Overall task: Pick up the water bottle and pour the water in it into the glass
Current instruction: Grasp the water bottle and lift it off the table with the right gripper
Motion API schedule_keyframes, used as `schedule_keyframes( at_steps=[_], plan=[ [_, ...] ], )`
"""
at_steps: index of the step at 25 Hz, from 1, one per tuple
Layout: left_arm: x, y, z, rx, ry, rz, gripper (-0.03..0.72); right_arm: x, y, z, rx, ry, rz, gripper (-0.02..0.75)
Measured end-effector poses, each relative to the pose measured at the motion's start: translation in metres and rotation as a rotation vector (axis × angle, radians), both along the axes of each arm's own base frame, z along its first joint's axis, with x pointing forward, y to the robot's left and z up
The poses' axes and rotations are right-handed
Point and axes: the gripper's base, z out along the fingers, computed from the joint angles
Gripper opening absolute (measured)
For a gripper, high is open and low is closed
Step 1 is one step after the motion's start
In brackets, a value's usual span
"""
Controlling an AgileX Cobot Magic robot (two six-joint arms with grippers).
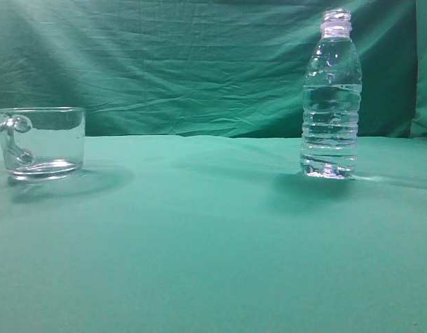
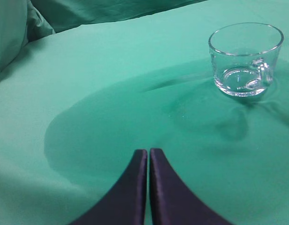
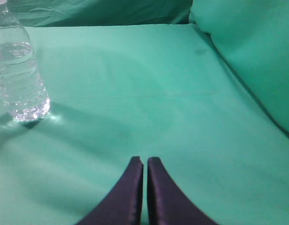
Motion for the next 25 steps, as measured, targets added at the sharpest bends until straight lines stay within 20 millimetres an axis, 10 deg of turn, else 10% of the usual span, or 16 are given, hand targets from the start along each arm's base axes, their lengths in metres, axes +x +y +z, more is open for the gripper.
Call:
schedule_keyframes(
  at_steps=[25],
  plan=[
    [0.0,0.0,0.0,0.0,0.0,0.0,0.0,0.0007,-0.0013,0.0007,-0.074,-0.019,0.009,0.0]
  ],
)
